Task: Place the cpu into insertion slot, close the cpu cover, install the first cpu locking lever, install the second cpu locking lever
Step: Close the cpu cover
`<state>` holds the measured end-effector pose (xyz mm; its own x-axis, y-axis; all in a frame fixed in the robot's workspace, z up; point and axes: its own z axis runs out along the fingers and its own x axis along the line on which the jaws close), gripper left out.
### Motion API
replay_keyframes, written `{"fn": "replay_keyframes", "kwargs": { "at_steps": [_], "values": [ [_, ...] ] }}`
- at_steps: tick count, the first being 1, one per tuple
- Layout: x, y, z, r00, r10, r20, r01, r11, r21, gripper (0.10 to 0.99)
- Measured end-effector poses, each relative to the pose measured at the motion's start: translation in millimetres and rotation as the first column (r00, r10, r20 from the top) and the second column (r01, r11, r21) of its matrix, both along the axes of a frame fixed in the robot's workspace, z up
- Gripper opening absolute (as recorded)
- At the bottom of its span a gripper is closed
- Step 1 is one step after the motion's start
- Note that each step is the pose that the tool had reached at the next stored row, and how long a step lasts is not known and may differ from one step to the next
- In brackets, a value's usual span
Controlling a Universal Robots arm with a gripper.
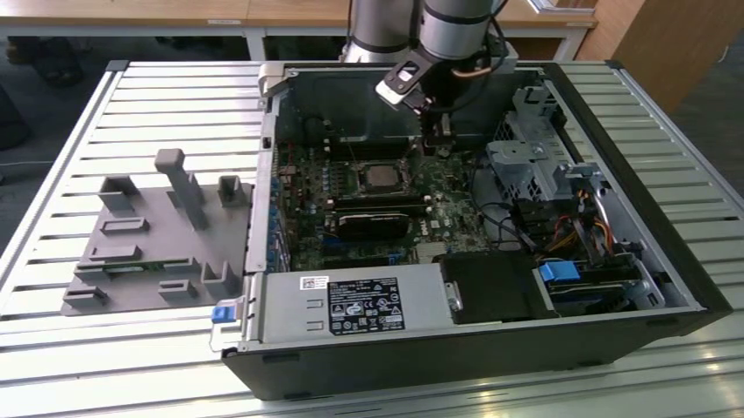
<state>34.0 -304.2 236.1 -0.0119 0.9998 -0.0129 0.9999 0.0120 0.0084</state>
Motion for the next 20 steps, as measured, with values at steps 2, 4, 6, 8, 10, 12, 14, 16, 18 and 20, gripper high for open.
{"fn": "replay_keyframes", "kwargs": {
  "at_steps": [2, 4, 6, 8, 10, 12, 14, 16, 18, 20],
  "values": [
    [-5.1, 0.0, -0.4, 1.0, 0.0, 0.0, 0.0, 1.0, 0.0, 0.106],
    [-10.3, 0.0, -0.8, 1.0, 0.0, 0.0001, 0.0, 1.0, 0.0, 0.106],
    [-14.2, 0.0, -1.2, 1.0, 0.0, 0.0, 0.0, 1.0, 0.0, 0.106],
    [-17.1, 0.0, -1.9, 1.0, 0.0, 0.0, 0.0, 1.0, 0.0, 0.106],
    [-19.3, 0.0, -2.9, 1.0, 0.0, 0.0, 0.0, 1.0, 0.0, 0.106],
    [-21.2, 0.0, -3.8, 1.0, 0.0, 0.0, 0.0, 1.0, 0.0, 0.106],
    [-22.8, 0.0, -4.9, 1.0, 0.0, 0.0, 0.0, 1.0, 0.0, 0.106],
    [-24.5, 0.0, -6.8, 1.0, 0.0, 0.0, 0.0, 1.0, 0.0, 0.106],
    [-25.9, 0.0, -9.2, 1.0, 0.0, -0.0001, 0.0, 1.0, -0.001, 0.106],
    [-27.8, 0.0, -11.0, 1.0, 0.0, 0.0, 0.0, 1.0, -0.001, 0.106]
  ]
}}
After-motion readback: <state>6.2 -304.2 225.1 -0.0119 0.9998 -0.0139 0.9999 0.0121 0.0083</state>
